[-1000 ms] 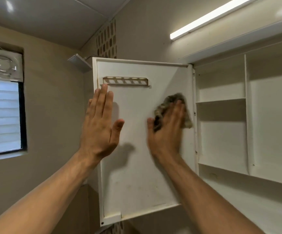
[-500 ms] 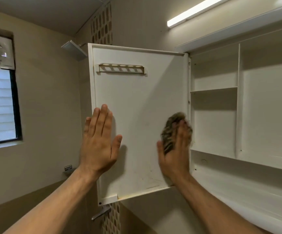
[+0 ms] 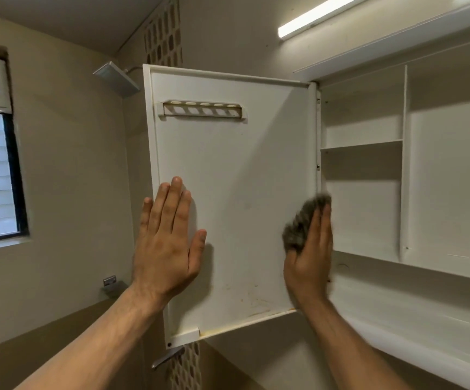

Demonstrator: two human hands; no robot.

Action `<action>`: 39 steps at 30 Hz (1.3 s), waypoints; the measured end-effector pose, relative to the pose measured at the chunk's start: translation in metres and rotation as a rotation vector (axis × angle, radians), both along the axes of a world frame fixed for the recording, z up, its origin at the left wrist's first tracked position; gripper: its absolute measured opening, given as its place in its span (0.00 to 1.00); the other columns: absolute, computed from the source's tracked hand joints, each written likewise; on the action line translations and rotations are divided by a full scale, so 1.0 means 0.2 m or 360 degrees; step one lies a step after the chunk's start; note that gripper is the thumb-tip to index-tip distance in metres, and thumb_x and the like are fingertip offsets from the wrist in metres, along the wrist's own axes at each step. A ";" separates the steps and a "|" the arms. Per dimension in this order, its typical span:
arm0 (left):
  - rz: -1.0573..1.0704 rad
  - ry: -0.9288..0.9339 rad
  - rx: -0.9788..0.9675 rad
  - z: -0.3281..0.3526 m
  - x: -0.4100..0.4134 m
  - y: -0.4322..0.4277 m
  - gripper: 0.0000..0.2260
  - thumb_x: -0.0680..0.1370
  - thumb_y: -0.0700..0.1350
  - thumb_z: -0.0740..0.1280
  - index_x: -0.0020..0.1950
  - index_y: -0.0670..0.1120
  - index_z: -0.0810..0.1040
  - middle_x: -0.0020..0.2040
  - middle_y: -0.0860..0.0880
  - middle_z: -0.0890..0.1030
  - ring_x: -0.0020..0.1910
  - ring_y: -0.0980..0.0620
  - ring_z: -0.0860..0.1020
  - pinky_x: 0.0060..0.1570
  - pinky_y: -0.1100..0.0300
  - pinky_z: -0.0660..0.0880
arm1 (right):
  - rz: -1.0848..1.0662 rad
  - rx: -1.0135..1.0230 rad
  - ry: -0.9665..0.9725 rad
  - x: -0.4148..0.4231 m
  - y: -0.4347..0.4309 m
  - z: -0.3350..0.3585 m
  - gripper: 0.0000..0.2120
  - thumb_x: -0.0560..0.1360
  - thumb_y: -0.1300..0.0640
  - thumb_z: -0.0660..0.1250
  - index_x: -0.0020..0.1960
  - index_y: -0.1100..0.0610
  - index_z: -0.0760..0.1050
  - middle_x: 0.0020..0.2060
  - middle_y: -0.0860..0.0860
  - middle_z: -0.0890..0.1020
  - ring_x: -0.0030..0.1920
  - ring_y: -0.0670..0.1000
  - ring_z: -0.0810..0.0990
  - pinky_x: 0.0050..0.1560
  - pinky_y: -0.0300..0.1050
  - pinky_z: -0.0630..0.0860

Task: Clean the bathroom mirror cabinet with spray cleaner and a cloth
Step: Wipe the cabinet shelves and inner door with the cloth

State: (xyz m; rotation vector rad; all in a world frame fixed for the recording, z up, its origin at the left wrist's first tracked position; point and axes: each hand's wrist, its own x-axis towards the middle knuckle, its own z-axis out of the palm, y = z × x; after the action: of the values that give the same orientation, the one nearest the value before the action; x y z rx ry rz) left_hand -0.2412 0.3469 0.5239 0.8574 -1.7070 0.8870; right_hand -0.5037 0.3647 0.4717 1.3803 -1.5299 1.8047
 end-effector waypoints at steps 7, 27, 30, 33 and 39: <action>-0.0020 0.0029 0.0014 -0.02 -0.01 0.02 0.32 0.83 0.54 0.55 0.84 0.39 0.55 0.85 0.41 0.52 0.85 0.44 0.49 0.83 0.44 0.47 | -0.0125 0.0243 0.0080 0.01 0.02 0.00 0.38 0.80 0.56 0.62 0.84 0.60 0.47 0.84 0.53 0.45 0.84 0.55 0.45 0.83 0.48 0.42; -0.0743 0.0897 0.0165 -0.19 -0.02 0.00 0.29 0.85 0.48 0.53 0.83 0.37 0.53 0.85 0.40 0.51 0.85 0.44 0.49 0.83 0.48 0.46 | 0.0318 -0.0308 0.0637 0.58 -0.10 0.38 0.38 0.82 0.37 0.56 0.83 0.59 0.56 0.84 0.58 0.54 0.84 0.57 0.49 0.82 0.59 0.50; -0.1340 0.1860 0.0764 -0.21 0.01 -0.03 0.25 0.88 0.53 0.51 0.84 0.47 0.57 0.84 0.50 0.58 0.82 0.54 0.57 0.82 0.50 0.54 | 0.0399 -0.0128 0.1372 0.73 -0.08 -0.01 0.37 0.77 0.46 0.62 0.83 0.54 0.58 0.84 0.54 0.51 0.84 0.55 0.47 0.83 0.58 0.45; -0.1359 0.1824 0.1161 -0.33 0.05 -0.04 0.32 0.82 0.66 0.52 0.84 0.53 0.58 0.83 0.53 0.60 0.81 0.54 0.60 0.82 0.45 0.55 | 0.0400 0.0008 0.1663 0.59 -0.05 -0.38 0.38 0.75 0.47 0.64 0.83 0.51 0.58 0.85 0.51 0.51 0.84 0.54 0.48 0.80 0.59 0.53; -0.1110 0.1603 0.1188 -0.40 0.00 -0.01 0.34 0.81 0.69 0.47 0.84 0.56 0.57 0.83 0.52 0.62 0.82 0.51 0.61 0.80 0.52 0.57 | 0.0324 -0.0079 0.1496 0.44 -0.07 -0.08 0.34 0.78 0.48 0.62 0.83 0.50 0.58 0.84 0.53 0.52 0.84 0.55 0.48 0.78 0.64 0.61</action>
State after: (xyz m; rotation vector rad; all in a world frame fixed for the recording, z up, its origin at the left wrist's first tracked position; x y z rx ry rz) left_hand -0.2407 0.3453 0.4436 0.8479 -1.2067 -0.6396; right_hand -0.4162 0.3507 0.4549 1.9934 -0.8480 0.9777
